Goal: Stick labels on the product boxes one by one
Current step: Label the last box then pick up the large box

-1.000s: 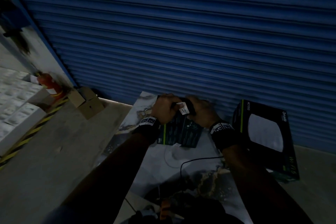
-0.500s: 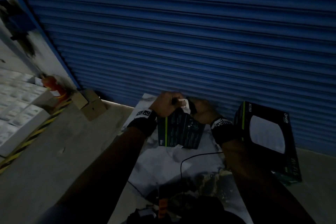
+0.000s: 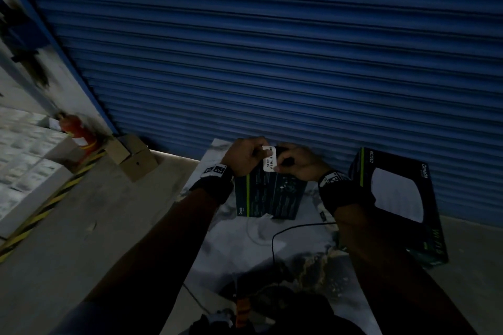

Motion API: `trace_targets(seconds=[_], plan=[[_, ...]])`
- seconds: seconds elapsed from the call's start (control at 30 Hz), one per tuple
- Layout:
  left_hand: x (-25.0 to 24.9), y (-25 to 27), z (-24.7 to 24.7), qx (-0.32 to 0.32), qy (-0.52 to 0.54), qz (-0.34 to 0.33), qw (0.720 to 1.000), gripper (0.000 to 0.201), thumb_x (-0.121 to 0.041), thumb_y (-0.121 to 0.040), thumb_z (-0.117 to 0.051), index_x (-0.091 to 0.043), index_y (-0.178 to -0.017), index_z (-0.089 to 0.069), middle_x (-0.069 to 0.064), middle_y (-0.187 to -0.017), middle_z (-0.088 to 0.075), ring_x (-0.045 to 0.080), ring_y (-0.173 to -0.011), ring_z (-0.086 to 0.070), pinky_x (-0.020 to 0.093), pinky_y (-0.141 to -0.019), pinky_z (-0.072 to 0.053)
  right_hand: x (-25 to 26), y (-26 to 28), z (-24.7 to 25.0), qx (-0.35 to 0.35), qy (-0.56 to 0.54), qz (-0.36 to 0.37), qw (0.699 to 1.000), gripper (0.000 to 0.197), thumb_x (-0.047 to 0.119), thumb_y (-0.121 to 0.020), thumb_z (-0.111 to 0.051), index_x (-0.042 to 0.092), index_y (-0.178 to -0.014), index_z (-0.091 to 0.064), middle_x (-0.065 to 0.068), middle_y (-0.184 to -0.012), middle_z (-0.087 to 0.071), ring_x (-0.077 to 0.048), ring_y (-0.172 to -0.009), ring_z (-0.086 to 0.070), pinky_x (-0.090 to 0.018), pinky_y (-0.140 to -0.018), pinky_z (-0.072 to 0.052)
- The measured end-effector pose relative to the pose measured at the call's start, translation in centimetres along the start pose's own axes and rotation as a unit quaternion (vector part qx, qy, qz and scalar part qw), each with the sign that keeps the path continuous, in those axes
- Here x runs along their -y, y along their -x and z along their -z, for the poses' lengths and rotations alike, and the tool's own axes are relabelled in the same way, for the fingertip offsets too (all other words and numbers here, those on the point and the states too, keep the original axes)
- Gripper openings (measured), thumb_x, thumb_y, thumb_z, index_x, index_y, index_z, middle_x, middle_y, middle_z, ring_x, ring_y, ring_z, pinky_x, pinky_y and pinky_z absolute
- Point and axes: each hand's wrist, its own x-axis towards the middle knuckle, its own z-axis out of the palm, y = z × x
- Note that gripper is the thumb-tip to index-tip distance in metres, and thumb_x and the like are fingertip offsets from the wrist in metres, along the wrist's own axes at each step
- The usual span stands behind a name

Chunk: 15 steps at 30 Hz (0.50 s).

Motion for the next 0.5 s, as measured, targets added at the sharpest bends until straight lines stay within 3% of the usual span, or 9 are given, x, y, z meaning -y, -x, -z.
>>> trace_targets(seconds=[0.1, 0.2, 0.23, 0.3, 0.37, 0.5], plan=[[0.2, 0.3, -0.6, -0.030, 0.008, 0.025, 0.999, 0.009, -0.034, -0.101, -0.062, -0.026, -0.104, -0.067, -0.006, -0.093, -0.074, 0.009, -0.084, -0.069, 0.036, -0.075, -0.058, 0.5, 0.1, 0.1, -0.002, 0.011, -0.018, 1.000, 0.013, 0.034, -0.087, -0.078, 0.022, -0.094, -0.077, -0.001, -0.154, -0.040, -0.022, -0.139, -0.040, -0.043, -0.122, -0.021], [0.5, 0.8, -1.3, -0.070, 0.053, 0.026, 0.996, 0.018, -0.033, -0.099, -0.065, -0.024, -0.113, -0.069, -0.001, -0.103, -0.075, 0.013, -0.092, -0.071, 0.038, -0.081, -0.059, 0.7, 0.2, -0.3, -0.015, 0.001, -0.025, 1.000, 0.018, 0.027, -0.083, -0.083, 0.016, -0.096, -0.079, -0.003, -0.154, -0.040, -0.020, -0.139, -0.040, -0.029, -0.119, -0.020], [0.5, 1.0, -1.5, -0.081, 0.058, 0.028, 0.995, 0.022, -0.030, -0.098, -0.068, -0.020, -0.117, -0.070, 0.001, -0.108, -0.075, 0.012, -0.095, -0.071, 0.033, -0.084, -0.058, 0.6, 0.3, -0.5, -0.016, -0.001, -0.027, 0.999, 0.019, 0.027, -0.081, -0.084, 0.017, -0.095, -0.078, -0.002, -0.154, -0.041, -0.019, -0.138, -0.040, -0.030, -0.120, -0.021], [0.7, 1.1, -1.7, -0.102, 0.062, 0.043, 0.992, 0.019, -0.023, -0.096, -0.072, -0.009, -0.110, -0.073, 0.006, -0.121, -0.071, 0.013, -0.101, -0.068, 0.023, -0.086, -0.051, 0.6, 0.4, -0.7, -0.014, 0.007, -0.032, 0.999, 0.025, 0.031, -0.078, -0.087, 0.020, -0.097, -0.075, 0.002, -0.154, -0.042, -0.017, -0.139, -0.039, -0.041, -0.124, -0.018], [0.8, 1.2, -1.7, -0.115, 0.088, 0.060, 0.988, 0.019, -0.021, -0.095, -0.074, -0.004, -0.102, -0.072, 0.010, -0.114, -0.073, 0.016, -0.097, -0.069, 0.025, -0.082, -0.051, 0.6, 0.5, -0.8, -0.020, 0.013, -0.039, 0.999, 0.036, 0.032, -0.076, -0.088, 0.022, -0.103, -0.067, 0.003, -0.152, -0.045, -0.018, -0.139, -0.040, -0.045, -0.123, -0.021], [1.5, 1.3, -1.7, -0.089, 0.124, 0.067, 0.986, 0.014, -0.029, -0.095, -0.073, -0.016, -0.098, -0.070, 0.002, -0.088, -0.076, 0.018, -0.082, -0.073, 0.037, -0.072, -0.059, 0.4, 0.8, -0.4, -0.040, -0.010, -0.044, 0.998, 0.058, 0.025, -0.075, -0.087, 0.023, -0.119, -0.049, 0.000, -0.129, -0.058, -0.023, -0.118, -0.055, -0.041, -0.106, -0.042]])
